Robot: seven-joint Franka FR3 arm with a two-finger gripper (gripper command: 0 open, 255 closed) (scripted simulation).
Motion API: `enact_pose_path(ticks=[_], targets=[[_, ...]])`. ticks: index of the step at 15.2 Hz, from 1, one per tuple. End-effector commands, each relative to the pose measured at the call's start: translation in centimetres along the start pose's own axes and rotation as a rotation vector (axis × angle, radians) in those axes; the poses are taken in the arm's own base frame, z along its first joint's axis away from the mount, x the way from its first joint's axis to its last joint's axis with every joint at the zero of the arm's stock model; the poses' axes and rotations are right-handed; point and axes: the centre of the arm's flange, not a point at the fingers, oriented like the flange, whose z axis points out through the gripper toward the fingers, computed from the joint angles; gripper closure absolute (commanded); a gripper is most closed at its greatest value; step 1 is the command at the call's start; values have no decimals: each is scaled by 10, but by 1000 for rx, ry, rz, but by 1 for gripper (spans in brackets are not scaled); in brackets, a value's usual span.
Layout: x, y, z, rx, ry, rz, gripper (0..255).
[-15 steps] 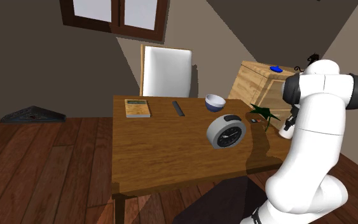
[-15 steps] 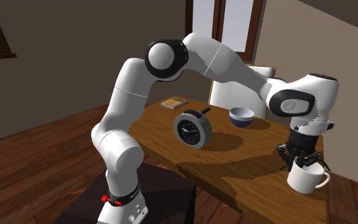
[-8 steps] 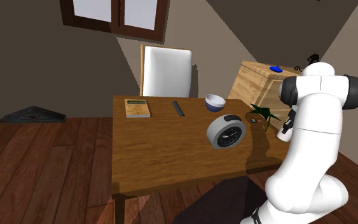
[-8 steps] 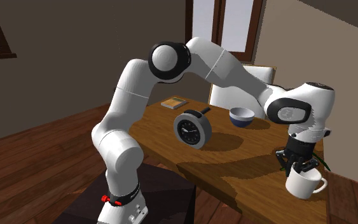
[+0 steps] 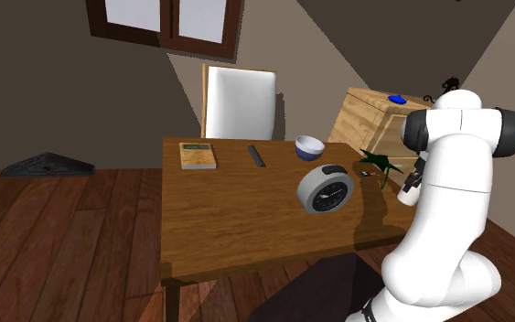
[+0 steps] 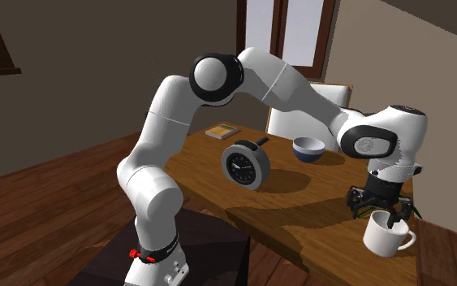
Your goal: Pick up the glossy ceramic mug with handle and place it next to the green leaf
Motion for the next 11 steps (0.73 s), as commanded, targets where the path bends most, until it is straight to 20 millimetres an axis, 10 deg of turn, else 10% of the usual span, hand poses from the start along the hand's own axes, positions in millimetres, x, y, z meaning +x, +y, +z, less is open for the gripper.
enact_pose_path(ticks=[1,6,11], targets=[[0,0,0,0,0,0,0],[0,0,-50,0,0,0,0],[0,0,-50,0,0,0,0]])
